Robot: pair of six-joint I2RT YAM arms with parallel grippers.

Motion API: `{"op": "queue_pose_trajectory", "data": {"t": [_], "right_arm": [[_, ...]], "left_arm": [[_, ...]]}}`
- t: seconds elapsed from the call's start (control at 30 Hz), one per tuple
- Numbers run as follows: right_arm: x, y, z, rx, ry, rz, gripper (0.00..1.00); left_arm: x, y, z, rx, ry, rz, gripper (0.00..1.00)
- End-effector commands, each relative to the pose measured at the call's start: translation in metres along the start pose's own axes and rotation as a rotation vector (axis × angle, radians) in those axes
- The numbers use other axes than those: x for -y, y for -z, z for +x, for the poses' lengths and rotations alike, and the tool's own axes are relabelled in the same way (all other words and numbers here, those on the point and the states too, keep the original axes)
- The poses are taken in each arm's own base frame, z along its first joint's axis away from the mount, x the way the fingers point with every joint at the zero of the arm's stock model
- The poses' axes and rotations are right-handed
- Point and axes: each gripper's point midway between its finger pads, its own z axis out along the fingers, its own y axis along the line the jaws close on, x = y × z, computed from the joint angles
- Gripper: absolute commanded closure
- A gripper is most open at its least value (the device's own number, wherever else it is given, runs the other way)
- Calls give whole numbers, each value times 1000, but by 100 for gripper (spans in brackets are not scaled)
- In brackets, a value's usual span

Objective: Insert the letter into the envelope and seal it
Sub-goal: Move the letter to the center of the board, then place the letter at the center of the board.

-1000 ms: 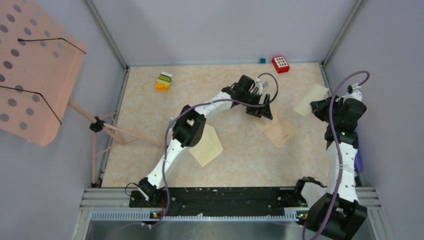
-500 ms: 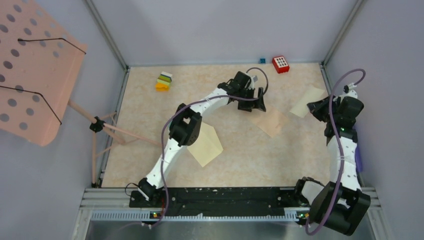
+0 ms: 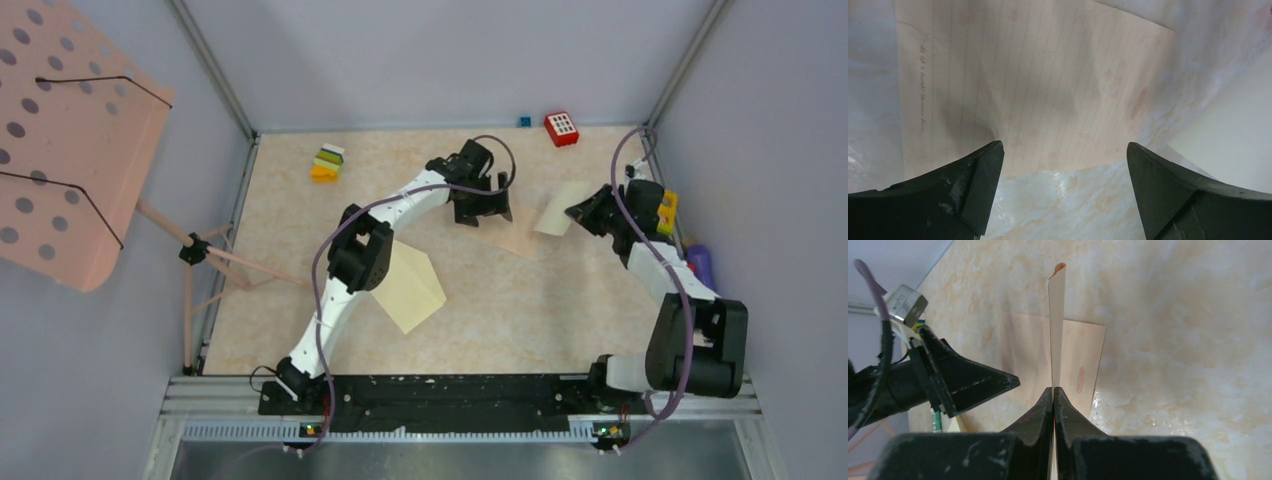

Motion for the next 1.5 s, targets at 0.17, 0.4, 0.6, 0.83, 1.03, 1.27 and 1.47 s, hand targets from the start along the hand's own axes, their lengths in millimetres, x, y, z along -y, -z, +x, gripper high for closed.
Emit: {"op": "queue_pose_trajectory", "data": {"t": [0.17,0.4,0.6,0.83,1.03,1.27,1.47], "right_arm": [[-42,-38,7,-21,6,-109,100],[-44,-52,27,-79,-37,-136,100],[-51,-59,46,-142,-54,-179,100],[-53,-66,65,-185,-52,-187,100],[-37,-74,75,-204,-53,-140,100],[-24,-73,85,-227,-34,-95,86],[-11,-65,88,-245,37,-34,63]], "left_arm": [[55,105,-51,134,-70,216,2],[-5,101,-67,163,-73,234,3],[-31,71,-55,108,-60,236,3],[-40,52,-53,83,-47,222,3],[-47,41,-46,55,-28,218,3],[-47,40,-45,48,-22,222,3],[-45,42,-45,51,-23,226,3]]}}
